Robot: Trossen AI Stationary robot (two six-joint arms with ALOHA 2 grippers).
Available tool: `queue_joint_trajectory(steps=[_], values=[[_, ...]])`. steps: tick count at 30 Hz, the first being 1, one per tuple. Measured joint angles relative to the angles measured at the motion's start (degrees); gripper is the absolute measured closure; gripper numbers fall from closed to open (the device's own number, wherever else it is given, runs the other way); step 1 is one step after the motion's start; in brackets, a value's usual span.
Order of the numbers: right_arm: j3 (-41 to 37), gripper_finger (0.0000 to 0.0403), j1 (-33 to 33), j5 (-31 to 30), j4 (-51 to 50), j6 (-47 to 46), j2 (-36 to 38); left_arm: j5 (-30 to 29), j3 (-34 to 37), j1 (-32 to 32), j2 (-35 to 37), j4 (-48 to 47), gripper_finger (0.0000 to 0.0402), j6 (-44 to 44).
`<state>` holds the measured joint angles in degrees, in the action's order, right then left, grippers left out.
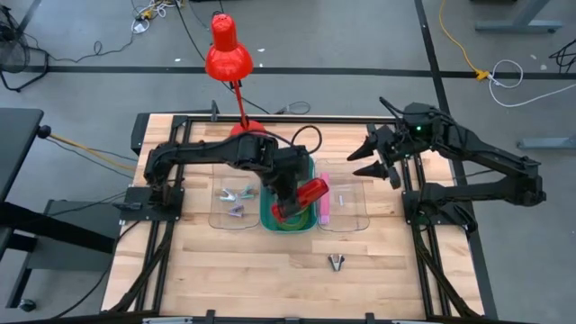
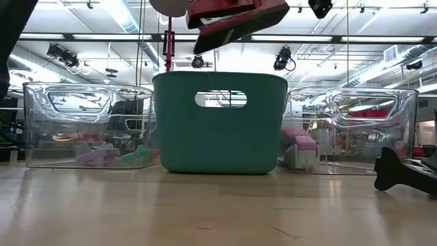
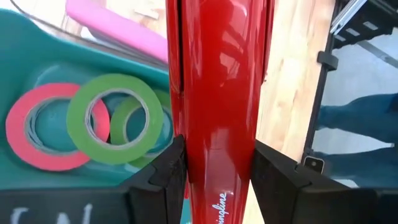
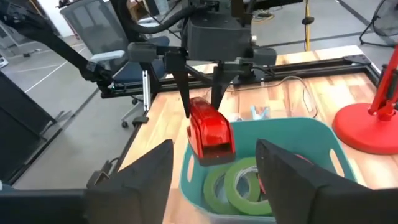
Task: Pick and place Stapler, Stapler remover, tape
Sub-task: Put the red stapler into the right transparent bin
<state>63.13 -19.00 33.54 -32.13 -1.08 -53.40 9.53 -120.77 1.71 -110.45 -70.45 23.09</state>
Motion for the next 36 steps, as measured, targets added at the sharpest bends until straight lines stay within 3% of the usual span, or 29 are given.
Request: queue_joint_trajectory(steps=[22,36], values=[[0.0,0.0135,6.0,-0.4,8.1,0.1,-15.0,0.4,0.0,-1.0,0.0,1.5,0.0244,-2.8],[0.0,0.0108,9.5,-0.2,11.5,0.1,-18.4,0.5,0.0,-1.8,0.0,3.0,0.0246,-2.9]])
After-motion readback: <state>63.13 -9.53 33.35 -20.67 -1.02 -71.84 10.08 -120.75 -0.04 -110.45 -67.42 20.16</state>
